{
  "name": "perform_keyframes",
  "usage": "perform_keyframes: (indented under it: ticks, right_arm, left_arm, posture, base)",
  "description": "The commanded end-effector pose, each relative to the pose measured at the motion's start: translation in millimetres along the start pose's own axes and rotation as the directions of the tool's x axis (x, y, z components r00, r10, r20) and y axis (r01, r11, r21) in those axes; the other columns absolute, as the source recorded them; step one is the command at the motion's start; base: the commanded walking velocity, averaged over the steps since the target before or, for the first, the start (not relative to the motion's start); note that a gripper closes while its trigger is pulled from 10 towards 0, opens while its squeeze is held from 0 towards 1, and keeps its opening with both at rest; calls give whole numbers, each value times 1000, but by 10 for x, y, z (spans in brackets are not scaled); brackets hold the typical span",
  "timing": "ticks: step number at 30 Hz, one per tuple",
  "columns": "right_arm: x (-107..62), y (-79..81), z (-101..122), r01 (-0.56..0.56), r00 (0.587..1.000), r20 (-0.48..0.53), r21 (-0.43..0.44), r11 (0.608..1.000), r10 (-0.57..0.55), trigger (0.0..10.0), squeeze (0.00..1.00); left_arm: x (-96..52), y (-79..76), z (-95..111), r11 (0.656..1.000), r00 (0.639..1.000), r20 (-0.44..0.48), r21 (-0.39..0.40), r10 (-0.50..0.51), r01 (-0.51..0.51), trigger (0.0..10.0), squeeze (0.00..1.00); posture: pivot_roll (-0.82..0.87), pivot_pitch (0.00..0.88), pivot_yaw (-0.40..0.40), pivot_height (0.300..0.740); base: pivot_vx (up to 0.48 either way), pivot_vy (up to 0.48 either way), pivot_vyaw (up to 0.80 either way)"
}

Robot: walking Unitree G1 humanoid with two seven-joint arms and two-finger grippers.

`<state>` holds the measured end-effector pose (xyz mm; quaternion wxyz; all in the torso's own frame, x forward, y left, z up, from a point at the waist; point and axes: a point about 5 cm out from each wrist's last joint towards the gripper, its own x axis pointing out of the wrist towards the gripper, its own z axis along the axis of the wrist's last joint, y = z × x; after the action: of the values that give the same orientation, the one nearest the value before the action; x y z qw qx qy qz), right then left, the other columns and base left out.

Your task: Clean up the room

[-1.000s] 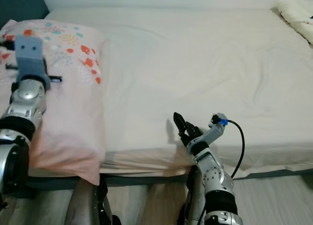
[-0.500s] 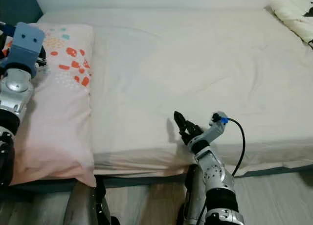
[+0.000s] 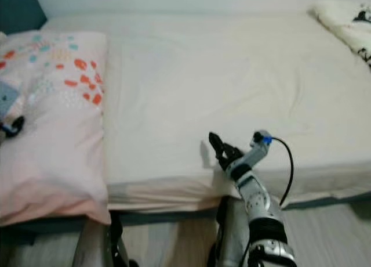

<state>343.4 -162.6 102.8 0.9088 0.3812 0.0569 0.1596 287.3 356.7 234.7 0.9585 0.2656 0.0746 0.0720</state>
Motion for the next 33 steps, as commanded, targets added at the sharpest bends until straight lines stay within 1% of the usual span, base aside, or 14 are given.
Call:
perform_keyframes:
  ticks: [1,3,7,8,10,13,14,15,17,19,22,28,30,33]
  right_arm:
    - [-20,-43,-31,15,1000,-15,-7,1000,-15,10000,0]
    - [-12,-41,-29,13,1000,-17,-9,1000,-13,10000,0]
    - [14,-43,-19,5,1000,-30,-15,1000,-6,10000,0]
    - [14,-43,-19,5,1000,-30,-15,1000,-6,10000,0]
    - [30,-40,-28,0,999,-38,-19,1000,-1,10000,0]
    - [30,-40,-28,0,999,-38,-19,1000,-1,10000,0]
    - [34,-41,-29,0,999,-39,-20,1000,-1,10000,0]
    - [34,-41,-29,0,999,-39,-20,1000,-1,10000,0]
    - [35,-45,-20,-1,999,-35,-22,1000,0,10000,0]
    - [32,-52,-21,-1,999,-33,-23,1000,0,10000,0]
    - [28,-59,-23,0,999,-32,-23,1000,-1,10000,0]
    - [-16,-107,-17,15,1000,-25,-24,1000,-15,10000,0]
    - [-37,-129,-13,22,1000,-21,-25,999,-23,10000,0]
    - [-40,-130,-13,23,1000,-20,-26,999,-24,10000,0]
  left_arm:
    - [-77,-20,33,991,996,11,-100,-86,87,10000,0]
    - [-165,-52,10,977,988,4,-143,-156,155,10000,0]
    - [-547,-248,-55,888,878,-152,16,-453,460,10000,0]
    - [-547,-248,-55,888,878,-152,16,-453,460,10000,0]
    - [-705,-358,-16,794,790,-268,124,-551,595,10000,0]
    - [-705,-358,-16,794,790,-268,124,-551,595,10000,0]
    - [-793,-416,-5,733,737,-306,153,-603,663,10000,0]
    - [-793,-416,-5,733,737,-306,153,-603,663,10000,0]
    - [-980,-545,-85,530,552,-494,200,-671,824,10000,0]
    - [-1069,-580,-167,430,452,-608,193,-653,882,10000,0]
    - [-1086,-577,-196,414,428,-639,183,-639,892,10000,0]
    - [-1185,-568,-377,316,285,-754,108,-593,943,10000,0]
    - [-1082,-507,-502,344,349,-792,188,-501,920,10000,0]
    - [-1029,-489,-530,363,388,-794,227,-468,903,10000,0]
  posture:
    - [112,161,-58,350]
    - [115,158,-62,350]
    - [124,154,-77,350]
    - [124,154,-77,350]
    - [127,147,-81,350]
    - [127,147,-81,350]
    - [123,143,-79,350]
    - [123,143,-79,350]
    - [118,136,-71,350]
    - [111,135,-63,350]
    - [109,135,-61,350]
    - [100,135,-55,350]
    - [97,137,-52,350]
    - [94,139,-51,350]
  base:
    - [0,0,0]
    - [0,0,0]
    - [0,0,0]
    - [0,0,0]
    - [0,0,0]
    - [0,0,0]
    - [0,0,0]
    - [0,0,0]
    - [0,0,0]
    - [0,0,0]
    - [0,0,0]
    - [0,0,0]
    - [0,0,0]
    - [0,0,0]
